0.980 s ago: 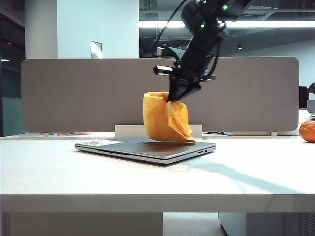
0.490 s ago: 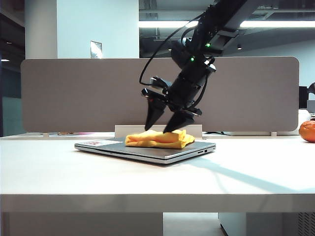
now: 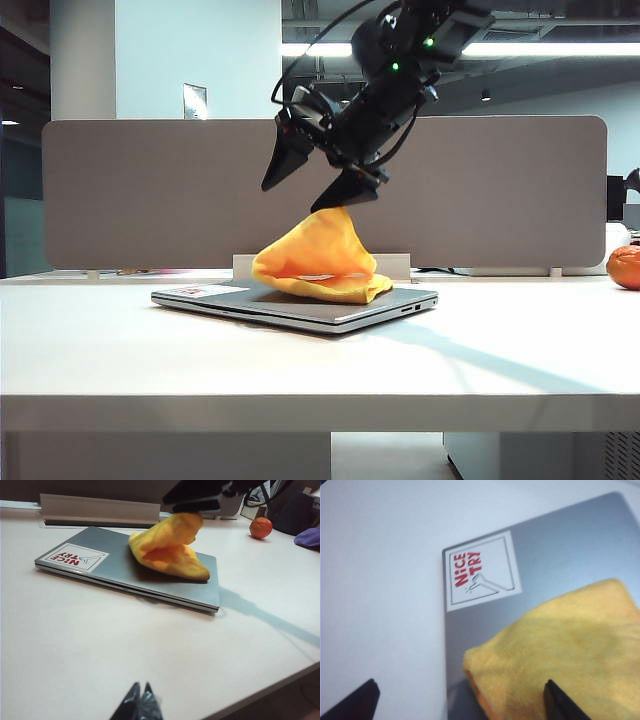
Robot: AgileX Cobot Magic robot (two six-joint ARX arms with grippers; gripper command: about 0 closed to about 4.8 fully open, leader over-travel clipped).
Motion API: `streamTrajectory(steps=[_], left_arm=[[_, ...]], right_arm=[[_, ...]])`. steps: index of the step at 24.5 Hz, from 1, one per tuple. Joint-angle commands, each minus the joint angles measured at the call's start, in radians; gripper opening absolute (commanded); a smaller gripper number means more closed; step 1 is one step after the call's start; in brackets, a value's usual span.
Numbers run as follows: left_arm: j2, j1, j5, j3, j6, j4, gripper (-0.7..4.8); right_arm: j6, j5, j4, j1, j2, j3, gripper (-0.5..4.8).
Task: Pick up the yellow rag and put it over the laptop.
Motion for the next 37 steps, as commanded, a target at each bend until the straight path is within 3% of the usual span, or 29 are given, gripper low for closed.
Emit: streamTrajectory(steps=[1,5,11,13,17,20,28,29,30,31,33,37], left_arm=[[0.001,0.000,0.001,0.002,-0.003,-0.011,-0.06],[0.001,0.000,0.001,0.002,-0.003,-0.011,-0.06],[0.001,0.000,-0.014,0.002,-0.003,-0.011,-0.06],[0.001,0.000,-0.014,0.002,-0.003,-0.011,-0.06],[0.001,0.000,-0.014,0.002,-0.003,-0.011,-0.06],[0.001,0.000,-0.013,0.002,-0.003,-0.011,-0.06],[0.001,0.000,-0.014,0.002,-0.003,-0.011,-0.06],[0.001,0.000,-0.014,0.002,-0.003,-0.011,-0.06],[0.001,0.000,-0.014,0.002,-0.003,-0.012,-0.06],[0.001,0.000,-0.014,0.002,-0.002,-0.012,-0.06],[0.001,0.000,-0.015,0.002,0.001,-0.012,-0.06],[0.001,0.000,-0.014,0.002,0.000,-0.012,-0.06]], right_arm=[[-0.002,0.101,-0.004,0.003,-0.032,0.005,4.79],[-0.002,0.210,-0.108,0.007,-0.032,0.005,4.79],[-0.001,0.197,-0.187,0.013,-0.033,0.005,4.79],[-0.001,0.107,-0.154,0.015,-0.035,0.005,4.79],[-0.003,0.111,-0.091,0.026,-0.042,0.005,4.79],[-0.003,0.106,0.005,0.030,-0.046,0.005,4.34],[-0.001,0.057,0.224,0.037,-0.081,0.005,4.16],[-0.002,0.057,0.225,0.037,-0.086,0.005,3.80],[-0.002,0.058,0.226,0.037,-0.092,0.005,3.05],[-0.002,0.059,0.225,0.036,-0.102,0.005,1.49],[-0.003,0.059,0.222,0.035,-0.115,0.005,0.26],[-0.002,0.092,0.217,0.035,-0.136,0.004,-0.02]])
